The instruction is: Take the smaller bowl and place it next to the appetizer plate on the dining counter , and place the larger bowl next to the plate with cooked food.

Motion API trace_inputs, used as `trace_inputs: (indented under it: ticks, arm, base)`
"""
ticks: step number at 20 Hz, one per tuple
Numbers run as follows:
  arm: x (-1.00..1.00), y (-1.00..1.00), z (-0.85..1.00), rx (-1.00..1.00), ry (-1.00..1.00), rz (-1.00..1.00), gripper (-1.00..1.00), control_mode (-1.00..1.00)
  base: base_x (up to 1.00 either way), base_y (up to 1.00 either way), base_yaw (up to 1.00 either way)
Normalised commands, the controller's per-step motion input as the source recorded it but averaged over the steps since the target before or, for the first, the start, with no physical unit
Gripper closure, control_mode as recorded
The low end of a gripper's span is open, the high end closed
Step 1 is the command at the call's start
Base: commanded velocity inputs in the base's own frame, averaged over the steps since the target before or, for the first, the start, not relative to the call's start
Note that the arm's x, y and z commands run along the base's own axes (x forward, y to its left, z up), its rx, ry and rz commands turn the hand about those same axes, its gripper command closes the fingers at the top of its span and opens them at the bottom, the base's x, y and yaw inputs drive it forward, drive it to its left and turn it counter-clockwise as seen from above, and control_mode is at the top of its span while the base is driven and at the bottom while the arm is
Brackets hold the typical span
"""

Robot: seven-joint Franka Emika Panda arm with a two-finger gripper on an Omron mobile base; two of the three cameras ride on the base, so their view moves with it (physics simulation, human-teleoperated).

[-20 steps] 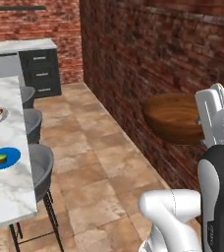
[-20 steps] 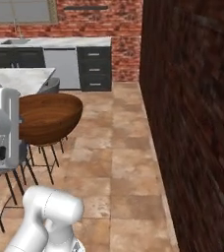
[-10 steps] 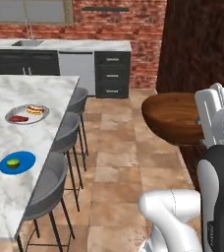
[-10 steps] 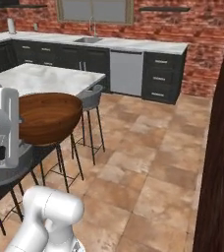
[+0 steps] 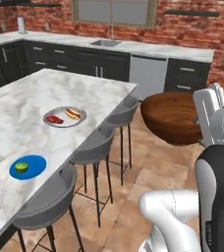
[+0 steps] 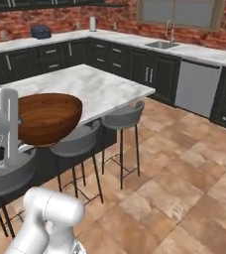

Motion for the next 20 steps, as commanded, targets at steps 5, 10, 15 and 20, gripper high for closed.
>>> trace_inputs:
  ticks: [5,10,15,20]
  arm:
    - [0.0,0.0,0.0,0.0,0.0,0.0,1.0,1.0]
    - [0.0,0.0,0.0,0.0,0.0,0.0,1.0,1.0]
    - [0.0,0.0,0.0,0.0,0.0,0.0,1.0,1.0]
    - [0.0,0.0,0.0,0.0,0.0,0.0,1.0,1.0]
  base:
    - [0.59,-1.0,0.56]
    - [0.54,-0.89,0.62]
    - [0.57,-0.89,0.6]
    - [0.71,-0.68,0.37]
